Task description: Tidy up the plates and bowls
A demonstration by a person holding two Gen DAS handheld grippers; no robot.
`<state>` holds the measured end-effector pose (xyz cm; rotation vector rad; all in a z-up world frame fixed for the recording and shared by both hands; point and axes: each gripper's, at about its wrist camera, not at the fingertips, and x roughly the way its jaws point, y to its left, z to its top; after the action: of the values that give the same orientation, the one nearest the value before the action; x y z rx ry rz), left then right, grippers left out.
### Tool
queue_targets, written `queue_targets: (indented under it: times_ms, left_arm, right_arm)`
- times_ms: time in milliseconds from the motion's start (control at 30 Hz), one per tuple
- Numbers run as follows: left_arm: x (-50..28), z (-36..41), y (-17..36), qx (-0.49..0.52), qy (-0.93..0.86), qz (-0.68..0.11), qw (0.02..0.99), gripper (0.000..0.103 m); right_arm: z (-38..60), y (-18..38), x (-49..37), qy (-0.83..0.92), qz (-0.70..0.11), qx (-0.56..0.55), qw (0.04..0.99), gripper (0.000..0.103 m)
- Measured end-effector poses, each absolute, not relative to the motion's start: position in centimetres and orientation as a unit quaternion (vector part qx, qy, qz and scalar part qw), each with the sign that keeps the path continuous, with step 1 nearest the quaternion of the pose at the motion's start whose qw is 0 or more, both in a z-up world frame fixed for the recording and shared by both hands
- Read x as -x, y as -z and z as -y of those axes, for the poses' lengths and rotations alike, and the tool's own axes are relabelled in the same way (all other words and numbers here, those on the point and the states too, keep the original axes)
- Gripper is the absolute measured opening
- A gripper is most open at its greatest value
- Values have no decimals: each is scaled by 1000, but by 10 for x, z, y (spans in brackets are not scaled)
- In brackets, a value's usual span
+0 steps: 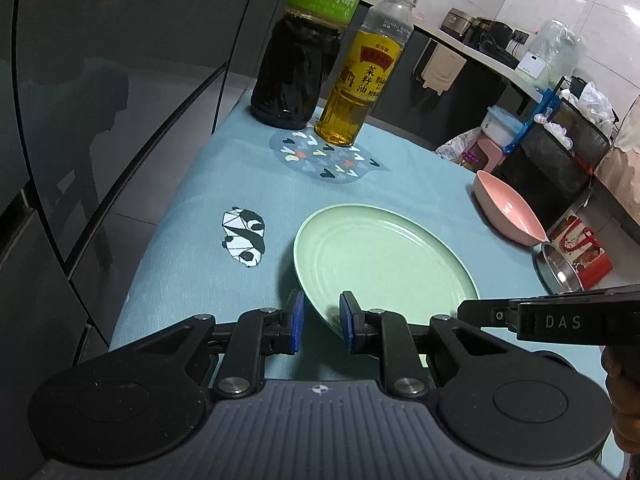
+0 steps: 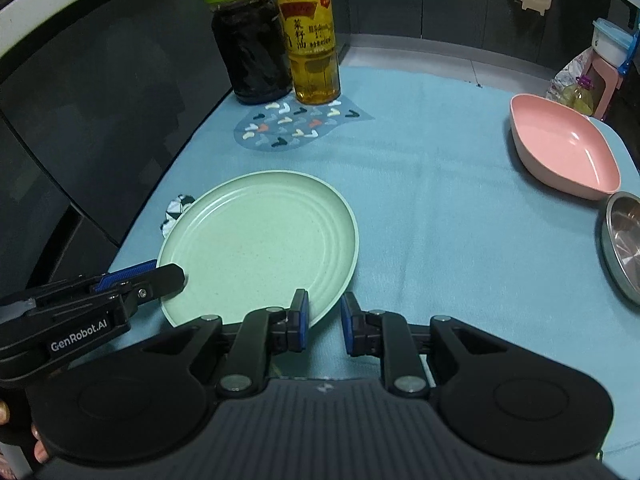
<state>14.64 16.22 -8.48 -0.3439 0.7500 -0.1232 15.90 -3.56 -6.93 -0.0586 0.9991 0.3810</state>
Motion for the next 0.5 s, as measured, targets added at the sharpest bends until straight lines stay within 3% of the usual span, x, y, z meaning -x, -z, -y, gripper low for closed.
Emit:
queue_targets:
  times_ms: [200,500]
  left_arm:
    - [-148,-158,91,148,51,-384,910,19]
    - [-133,-168,68,141,29,-347,927,21]
  right_arm:
    - [31,78,-161,-178,-482,40,857,16]
    - [47,66,-152,-173,-457,30,872,16]
